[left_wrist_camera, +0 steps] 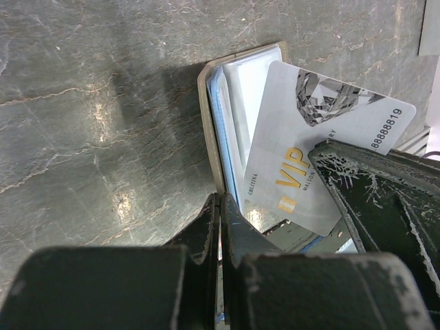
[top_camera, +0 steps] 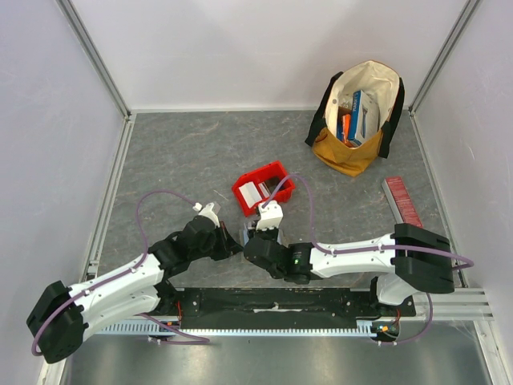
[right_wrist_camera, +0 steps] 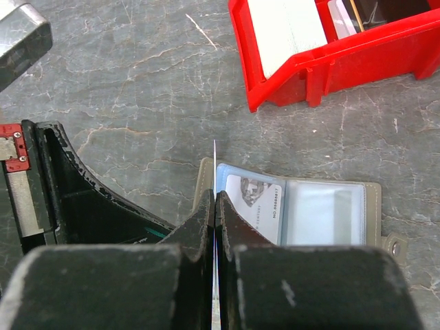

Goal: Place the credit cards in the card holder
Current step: Insert the credit card into the card holder.

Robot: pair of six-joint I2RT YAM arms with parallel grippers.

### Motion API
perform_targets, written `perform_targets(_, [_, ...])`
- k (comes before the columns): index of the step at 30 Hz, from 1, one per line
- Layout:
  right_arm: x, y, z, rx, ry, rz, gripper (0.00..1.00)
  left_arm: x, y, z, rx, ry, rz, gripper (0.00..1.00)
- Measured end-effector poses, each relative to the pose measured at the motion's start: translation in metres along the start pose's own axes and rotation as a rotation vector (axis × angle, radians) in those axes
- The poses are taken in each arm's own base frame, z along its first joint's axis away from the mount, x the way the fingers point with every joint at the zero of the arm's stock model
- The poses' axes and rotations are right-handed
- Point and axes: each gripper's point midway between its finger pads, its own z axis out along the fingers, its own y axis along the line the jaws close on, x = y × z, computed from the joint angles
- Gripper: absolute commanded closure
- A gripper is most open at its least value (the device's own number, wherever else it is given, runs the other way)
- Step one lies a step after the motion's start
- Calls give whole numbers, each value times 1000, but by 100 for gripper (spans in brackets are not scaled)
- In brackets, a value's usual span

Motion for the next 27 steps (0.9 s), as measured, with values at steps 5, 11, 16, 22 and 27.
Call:
perform_targets(5, [1,5,2,-10,3,-1,100,-1,-1,0,3,-2,0,98])
perform_targets(11, [7,7,6,-6,13,-12,100,-1,-1,-1,5,-4,0,98])
perform_targets(16, [7,9,7,1,18,-30,100,0,0,-2,3,-3,0,98])
perform_targets(22, [9,5,4,19,21,-64,100,0,0,-3,3,-4,0,98])
perform_targets(27, [7,-3,1,43,21,-85,100,-1,0,-3,1,-7,0,98])
